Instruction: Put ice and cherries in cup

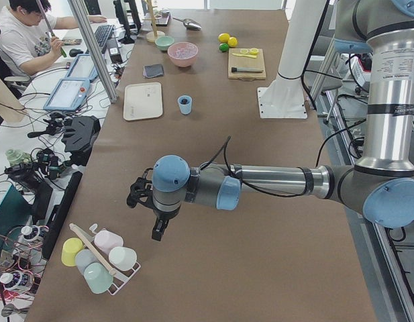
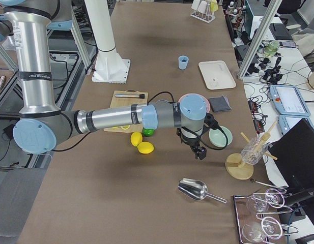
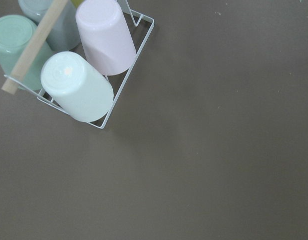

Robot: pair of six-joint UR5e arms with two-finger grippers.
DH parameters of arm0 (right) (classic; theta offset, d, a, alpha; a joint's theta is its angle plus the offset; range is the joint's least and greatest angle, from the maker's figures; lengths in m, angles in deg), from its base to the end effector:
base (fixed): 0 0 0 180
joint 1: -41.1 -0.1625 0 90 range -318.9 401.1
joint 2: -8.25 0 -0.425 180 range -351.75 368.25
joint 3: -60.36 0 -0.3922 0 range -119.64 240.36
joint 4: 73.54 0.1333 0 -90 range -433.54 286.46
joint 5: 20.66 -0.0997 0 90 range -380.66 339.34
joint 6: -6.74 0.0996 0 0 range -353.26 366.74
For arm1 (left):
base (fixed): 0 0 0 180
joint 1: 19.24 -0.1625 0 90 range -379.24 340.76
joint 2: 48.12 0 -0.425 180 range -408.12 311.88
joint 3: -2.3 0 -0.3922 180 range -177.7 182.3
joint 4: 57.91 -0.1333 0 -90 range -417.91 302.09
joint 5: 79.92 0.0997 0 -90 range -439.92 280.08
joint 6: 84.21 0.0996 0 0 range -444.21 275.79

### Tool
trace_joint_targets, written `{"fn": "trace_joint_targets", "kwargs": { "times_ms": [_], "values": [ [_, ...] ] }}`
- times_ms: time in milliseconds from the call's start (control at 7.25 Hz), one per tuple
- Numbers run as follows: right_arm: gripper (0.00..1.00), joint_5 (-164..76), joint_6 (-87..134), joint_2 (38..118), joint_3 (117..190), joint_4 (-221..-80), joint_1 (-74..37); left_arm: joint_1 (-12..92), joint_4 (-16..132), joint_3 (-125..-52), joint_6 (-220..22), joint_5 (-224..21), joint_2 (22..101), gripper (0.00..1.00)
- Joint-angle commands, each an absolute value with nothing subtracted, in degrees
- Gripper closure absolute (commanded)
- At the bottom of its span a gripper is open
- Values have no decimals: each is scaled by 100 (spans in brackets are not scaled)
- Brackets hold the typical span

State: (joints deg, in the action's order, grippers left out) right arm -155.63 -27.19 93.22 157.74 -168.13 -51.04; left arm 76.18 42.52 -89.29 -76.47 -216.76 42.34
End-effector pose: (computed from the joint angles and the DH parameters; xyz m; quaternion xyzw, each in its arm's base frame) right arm 0.0826 -0.5259 0.5578 0.1780 -0.3433 -0.2775 0.8794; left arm -0.1083 -0.4994 0.6184 0.1444 0.3811 0.0617 0.9111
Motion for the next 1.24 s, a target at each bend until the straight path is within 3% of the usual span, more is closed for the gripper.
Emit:
{"fn": "trace_joint_targets", "kwargs": {
  "times_ms": [0, 690, 1103],
  "values": [
    [1, -15417, -2498, 9227, 15522, -17075, -5031, 7604, 4282, -8892, -7656, -21668, 4346, 3],
    [1, -15513, -2472, 9132, 15317, -17058, -5022, 7612, 4406, -8971, -7665, -21264, 4232, 3],
    [1, -15496, -2507, 9227, 15343, -17040, -5031, 7419, 2878, -8999, -7639, -21220, 4978, 3]
  ]
}}
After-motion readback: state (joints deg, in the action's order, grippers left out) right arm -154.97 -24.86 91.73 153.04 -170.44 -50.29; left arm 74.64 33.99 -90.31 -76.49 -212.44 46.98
